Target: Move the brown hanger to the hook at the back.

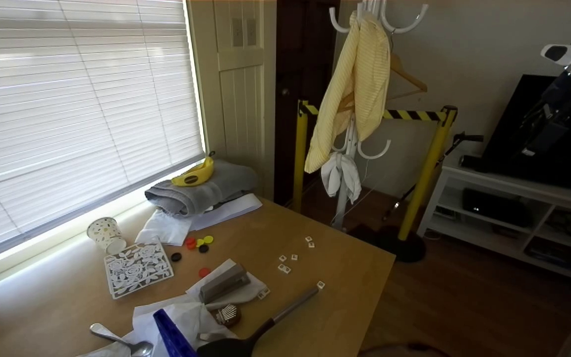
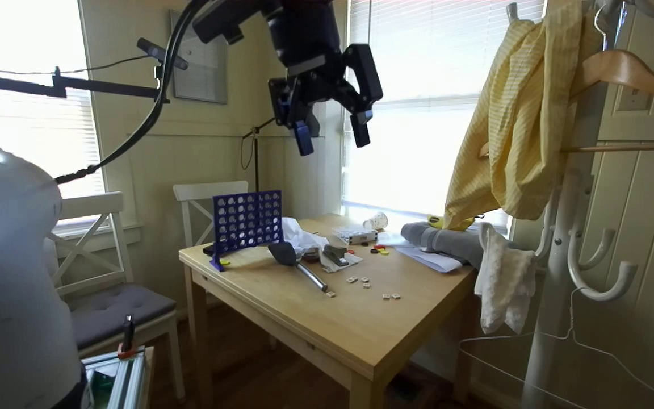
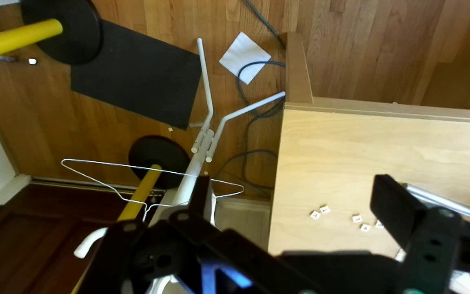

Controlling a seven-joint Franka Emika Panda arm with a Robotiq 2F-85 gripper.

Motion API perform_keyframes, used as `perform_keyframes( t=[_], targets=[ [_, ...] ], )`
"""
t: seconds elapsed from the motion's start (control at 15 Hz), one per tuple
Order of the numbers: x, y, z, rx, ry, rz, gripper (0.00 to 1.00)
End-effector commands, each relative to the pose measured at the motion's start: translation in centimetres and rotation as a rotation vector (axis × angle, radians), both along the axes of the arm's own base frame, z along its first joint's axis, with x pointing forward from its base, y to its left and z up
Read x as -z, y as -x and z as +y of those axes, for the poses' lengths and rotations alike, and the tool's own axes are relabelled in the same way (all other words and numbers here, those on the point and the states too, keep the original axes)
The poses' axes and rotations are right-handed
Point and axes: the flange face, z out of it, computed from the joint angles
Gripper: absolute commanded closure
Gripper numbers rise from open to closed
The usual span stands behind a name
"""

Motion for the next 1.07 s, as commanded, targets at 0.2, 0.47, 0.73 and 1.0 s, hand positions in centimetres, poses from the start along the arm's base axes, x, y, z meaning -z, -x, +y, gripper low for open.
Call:
perform_keyframes(
  t=[0.2,0.47,0.73,1.0],
  targets=[
    [1.9,0.3,0.6,-0.006,-0.018,0.077,0.00],
    [1.3,-0.7,-0.2,0.032,-0.038,0.020,0.00],
    [-1.6,-1.9,-3.9,0.081,-0.044,-0.093,0.00],
    [-6.0,-3.8,-7.7,0.119,-0.049,-0.187,0.00]
  ],
)
